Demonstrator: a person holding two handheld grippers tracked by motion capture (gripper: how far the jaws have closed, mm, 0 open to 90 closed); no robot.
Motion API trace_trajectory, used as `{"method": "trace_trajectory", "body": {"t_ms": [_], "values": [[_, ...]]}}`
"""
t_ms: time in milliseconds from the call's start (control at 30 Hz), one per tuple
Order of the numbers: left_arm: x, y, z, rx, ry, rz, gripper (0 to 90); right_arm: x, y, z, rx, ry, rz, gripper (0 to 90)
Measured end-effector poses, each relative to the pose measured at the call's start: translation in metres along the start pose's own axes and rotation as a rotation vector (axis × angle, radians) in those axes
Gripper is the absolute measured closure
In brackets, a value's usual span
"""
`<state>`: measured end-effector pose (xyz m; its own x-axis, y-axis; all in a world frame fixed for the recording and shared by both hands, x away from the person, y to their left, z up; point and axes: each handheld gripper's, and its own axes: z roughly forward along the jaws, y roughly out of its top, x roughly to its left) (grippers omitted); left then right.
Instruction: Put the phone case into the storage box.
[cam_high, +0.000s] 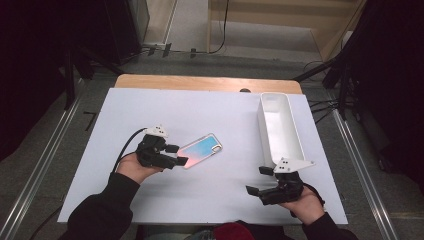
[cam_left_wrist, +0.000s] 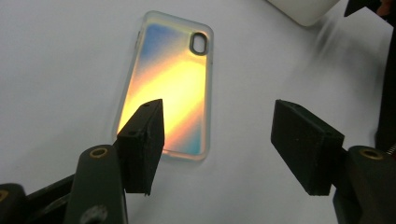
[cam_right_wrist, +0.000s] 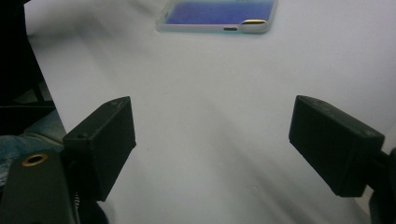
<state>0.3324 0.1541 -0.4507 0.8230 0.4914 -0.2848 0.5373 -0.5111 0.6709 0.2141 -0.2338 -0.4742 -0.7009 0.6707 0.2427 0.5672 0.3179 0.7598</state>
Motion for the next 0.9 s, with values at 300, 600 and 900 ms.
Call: {"method": "trace_trajectory", "body": {"t_ms": [300,600,900], "values": [[-0.011,-0.014,-0.011,-0.015,-0.009,0.014,34.6,0.000,0.000,0.000,-0.004,0.000,-0.001,13.2],[-0.017,-0.032,-0.023,-0.022,-0.010,0.020,34.6,0.000,0.000,-0.001,-0.006,-0.003,0.001,13.3],[-0.019,-0.050,-0.039,-0.052,0.001,0.002,34.5,0.000,0.000,-0.001,-0.008,-0.005,0.006,13.3]]}}
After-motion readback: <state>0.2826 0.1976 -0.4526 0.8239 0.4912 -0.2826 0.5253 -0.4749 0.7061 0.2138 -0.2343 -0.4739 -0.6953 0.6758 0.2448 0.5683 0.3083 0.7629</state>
